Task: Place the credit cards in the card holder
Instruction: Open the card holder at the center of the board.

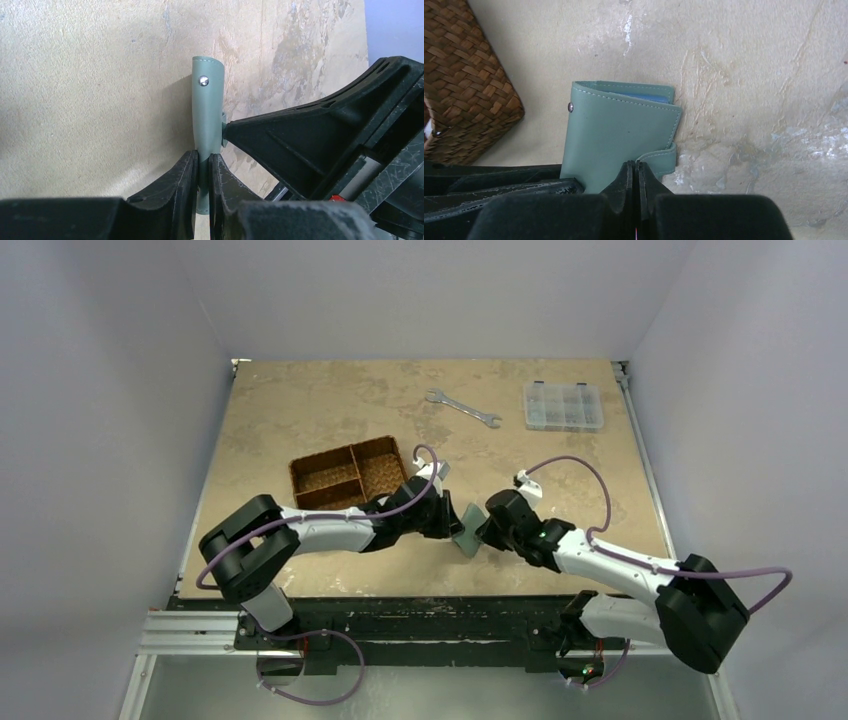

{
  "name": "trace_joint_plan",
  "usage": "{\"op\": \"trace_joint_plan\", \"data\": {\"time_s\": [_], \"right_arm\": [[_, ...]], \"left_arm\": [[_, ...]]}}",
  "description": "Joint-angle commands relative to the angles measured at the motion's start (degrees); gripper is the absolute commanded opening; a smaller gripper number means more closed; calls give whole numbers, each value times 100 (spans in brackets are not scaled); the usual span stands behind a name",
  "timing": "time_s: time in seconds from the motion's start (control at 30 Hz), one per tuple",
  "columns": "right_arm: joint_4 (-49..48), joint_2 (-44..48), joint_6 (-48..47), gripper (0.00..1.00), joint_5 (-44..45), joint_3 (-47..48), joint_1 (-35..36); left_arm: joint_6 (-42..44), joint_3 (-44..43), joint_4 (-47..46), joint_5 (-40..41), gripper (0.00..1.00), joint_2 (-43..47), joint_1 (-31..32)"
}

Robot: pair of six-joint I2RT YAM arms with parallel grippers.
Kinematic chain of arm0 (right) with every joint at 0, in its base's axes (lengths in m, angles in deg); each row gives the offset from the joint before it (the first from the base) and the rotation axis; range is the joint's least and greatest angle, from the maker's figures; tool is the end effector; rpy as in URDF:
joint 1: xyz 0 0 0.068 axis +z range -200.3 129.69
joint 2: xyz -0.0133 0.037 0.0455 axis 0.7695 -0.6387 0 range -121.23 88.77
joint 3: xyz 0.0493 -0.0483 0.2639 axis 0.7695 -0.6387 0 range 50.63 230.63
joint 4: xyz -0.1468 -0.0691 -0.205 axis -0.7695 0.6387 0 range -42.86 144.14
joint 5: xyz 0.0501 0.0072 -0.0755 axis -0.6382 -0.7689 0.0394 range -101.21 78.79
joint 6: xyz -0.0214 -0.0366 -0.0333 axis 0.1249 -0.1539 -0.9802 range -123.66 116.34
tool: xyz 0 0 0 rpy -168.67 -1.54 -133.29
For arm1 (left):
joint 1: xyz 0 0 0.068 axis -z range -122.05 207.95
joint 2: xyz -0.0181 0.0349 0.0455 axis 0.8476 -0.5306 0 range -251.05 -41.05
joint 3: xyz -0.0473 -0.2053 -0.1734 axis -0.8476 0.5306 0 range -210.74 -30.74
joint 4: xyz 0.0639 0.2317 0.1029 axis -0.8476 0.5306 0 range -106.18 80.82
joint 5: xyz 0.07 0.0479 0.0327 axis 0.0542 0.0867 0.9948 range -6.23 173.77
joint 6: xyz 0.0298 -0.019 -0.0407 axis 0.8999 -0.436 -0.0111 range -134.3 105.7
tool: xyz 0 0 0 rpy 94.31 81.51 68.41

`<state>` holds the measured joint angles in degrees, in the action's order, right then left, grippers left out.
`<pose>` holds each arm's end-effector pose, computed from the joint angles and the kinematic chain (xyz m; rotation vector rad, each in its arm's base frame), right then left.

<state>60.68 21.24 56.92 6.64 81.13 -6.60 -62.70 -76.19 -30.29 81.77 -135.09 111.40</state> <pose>0.1661 0.1436 0.1745 0.4949 2.3978 0.4561 0.1990 -0.2706 0.1708 0.1261 2.3672 -0.9947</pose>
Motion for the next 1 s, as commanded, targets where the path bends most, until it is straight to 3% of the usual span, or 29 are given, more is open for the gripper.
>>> {"op": "trace_joint_plan", "data": {"time_s": [0.0,0.23,0.33,0.53,0.57,0.67,0.7,0.83,0.97], "right_arm": [[858,359,377,0,410,-551,-164],[222,1552,599,0,-155,-1379,-654],[33,2015,285,0,-149,-1372,-754],[154,1685,-493,0,-330,-1010,-1258],[139,1593,-529,0,-394,-1003,-1307],[117,1711,-528,0,-478,-1026,-1325],[99,1809,-560,0,-518,-1024,-1323],[209,2082,-856,0,-616,-856,-1333],[273,2123,-935,0,-574,-764,-1334]], "left_arm": [[121,-3,-349,512,0,445,-63],[144,-8,-358,391,0,427,-181],[215,-135,-496,-208,0,171,-300],[289,-672,-282,-1033,0,-646,-375],[381,-771,-78,-984,9,-711,-367],[911,-1251,921,-111,52,-673,-198],[1103,-1323,1154,135,60,-580,-120],[1871,-1724,1943,1270,75,-428,392],[2181,-2358,2555,2081,79,-936,928]]}}
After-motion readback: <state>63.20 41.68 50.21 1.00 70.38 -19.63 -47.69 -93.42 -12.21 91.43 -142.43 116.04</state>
